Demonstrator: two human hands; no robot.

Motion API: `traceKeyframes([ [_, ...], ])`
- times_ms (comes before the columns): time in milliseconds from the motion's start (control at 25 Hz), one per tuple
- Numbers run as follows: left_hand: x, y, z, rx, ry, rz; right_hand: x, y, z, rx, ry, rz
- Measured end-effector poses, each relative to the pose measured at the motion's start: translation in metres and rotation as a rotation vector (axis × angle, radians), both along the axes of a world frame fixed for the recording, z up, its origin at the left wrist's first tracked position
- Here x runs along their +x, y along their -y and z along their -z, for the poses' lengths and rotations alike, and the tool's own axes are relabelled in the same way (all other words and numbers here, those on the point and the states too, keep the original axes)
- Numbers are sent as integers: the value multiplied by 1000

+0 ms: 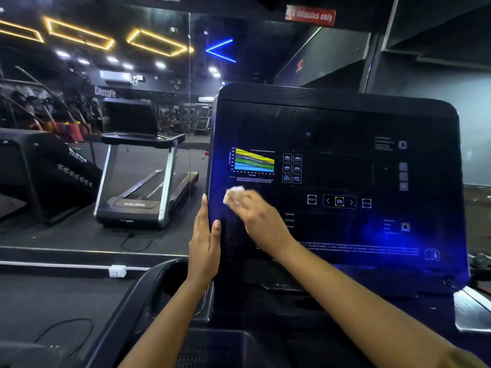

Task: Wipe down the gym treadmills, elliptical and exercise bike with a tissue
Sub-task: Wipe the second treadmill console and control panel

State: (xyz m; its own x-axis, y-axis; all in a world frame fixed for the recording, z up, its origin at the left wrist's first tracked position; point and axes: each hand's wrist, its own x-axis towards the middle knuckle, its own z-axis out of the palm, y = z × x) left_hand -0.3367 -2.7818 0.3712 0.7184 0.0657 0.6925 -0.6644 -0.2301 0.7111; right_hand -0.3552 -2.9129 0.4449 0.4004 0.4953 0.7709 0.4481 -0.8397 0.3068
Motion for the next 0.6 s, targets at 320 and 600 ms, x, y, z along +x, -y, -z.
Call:
traceKeyframes([
  [320, 1, -1, 3, -84, 19, 45, -33, 18, 50, -134, -80, -145],
  [600, 4, -1, 5, -130, -1, 100, 4, -6, 11, -69, -19, -88],
])
